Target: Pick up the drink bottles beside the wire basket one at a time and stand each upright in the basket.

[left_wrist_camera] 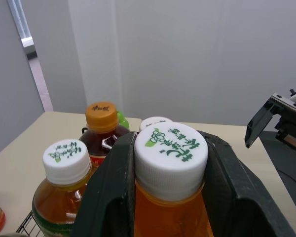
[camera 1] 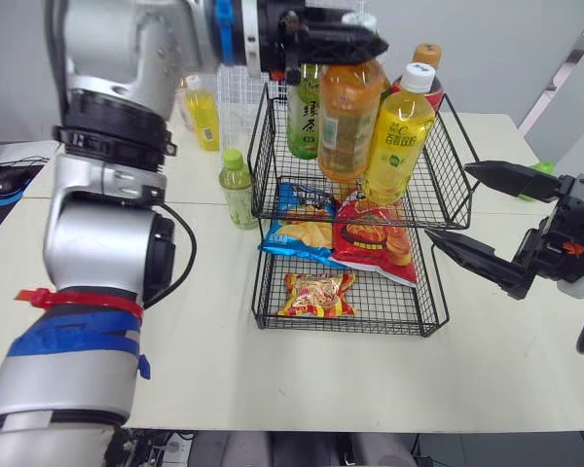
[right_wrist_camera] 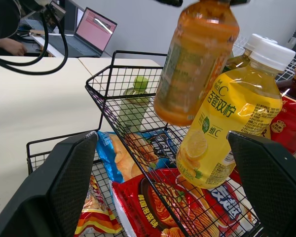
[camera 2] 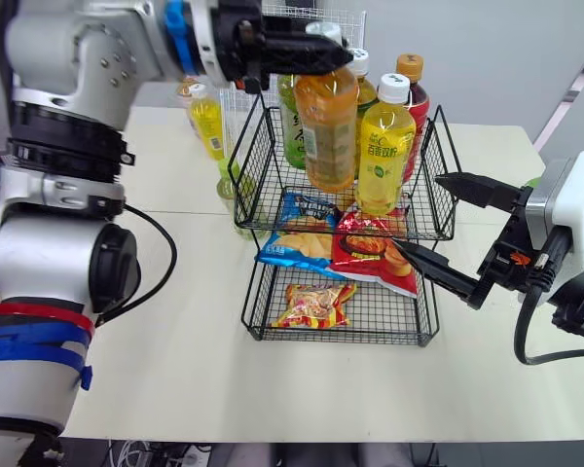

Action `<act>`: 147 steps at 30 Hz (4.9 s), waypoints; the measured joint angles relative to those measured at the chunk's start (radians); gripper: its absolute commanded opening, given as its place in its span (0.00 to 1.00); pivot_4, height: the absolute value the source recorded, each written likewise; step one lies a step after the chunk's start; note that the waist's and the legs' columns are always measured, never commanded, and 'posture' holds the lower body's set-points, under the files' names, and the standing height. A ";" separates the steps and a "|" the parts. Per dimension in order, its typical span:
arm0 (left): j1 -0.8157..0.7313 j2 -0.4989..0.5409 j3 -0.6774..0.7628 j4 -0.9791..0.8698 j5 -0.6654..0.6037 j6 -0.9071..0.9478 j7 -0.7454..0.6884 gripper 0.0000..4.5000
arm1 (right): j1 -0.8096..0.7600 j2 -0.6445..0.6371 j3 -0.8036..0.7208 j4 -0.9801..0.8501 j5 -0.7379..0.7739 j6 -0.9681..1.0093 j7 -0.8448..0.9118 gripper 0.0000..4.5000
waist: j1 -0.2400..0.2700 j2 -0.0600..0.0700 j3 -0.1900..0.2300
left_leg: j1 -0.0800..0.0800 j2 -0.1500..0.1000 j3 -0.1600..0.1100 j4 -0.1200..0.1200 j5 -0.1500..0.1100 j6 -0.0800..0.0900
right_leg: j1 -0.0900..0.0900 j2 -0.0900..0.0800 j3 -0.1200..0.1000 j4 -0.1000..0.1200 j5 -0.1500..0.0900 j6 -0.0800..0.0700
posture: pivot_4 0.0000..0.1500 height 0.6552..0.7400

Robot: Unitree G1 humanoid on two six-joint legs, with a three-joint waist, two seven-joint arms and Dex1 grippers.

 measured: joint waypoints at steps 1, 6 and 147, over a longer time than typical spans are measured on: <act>0.002 -0.009 0.000 0.004 0.004 -0.003 0.001 0.30 | 0.000 0.000 0.000 0.000 0.000 0.001 -0.001 1.00 | 0.001 0.000 0.000 | 0.000 0.000 0.000 0.000 0.000 0.000 | 0.000 0.000 0.000 0.000 0.000 0.000 | 1.00 0.95; 0.015 -0.054 0.006 0.012 0.031 -0.067 0.004 0.30 | -0.003 -0.003 0.000 0.003 -0.004 0.001 -0.012 1.00 | 0.008 0.000 0.000 | 0.000 0.000 0.000 0.000 0.000 0.000 | 0.000 0.000 0.000 0.000 0.000 0.000 | 1.00 0.95; 0.432 0.336 0.287 -0.373 -0.011 0.082 0.392 0.31 | -0.010 0.168 0.254 -0.135 -0.190 -0.059 -0.073 1.00 | 0.013 -0.002 -0.002 | 0.002 0.000 -0.003 0.002 0.000 0.000 | 0.003 0.000 -0.003 0.000 0.001 0.002 | 1.00 0.95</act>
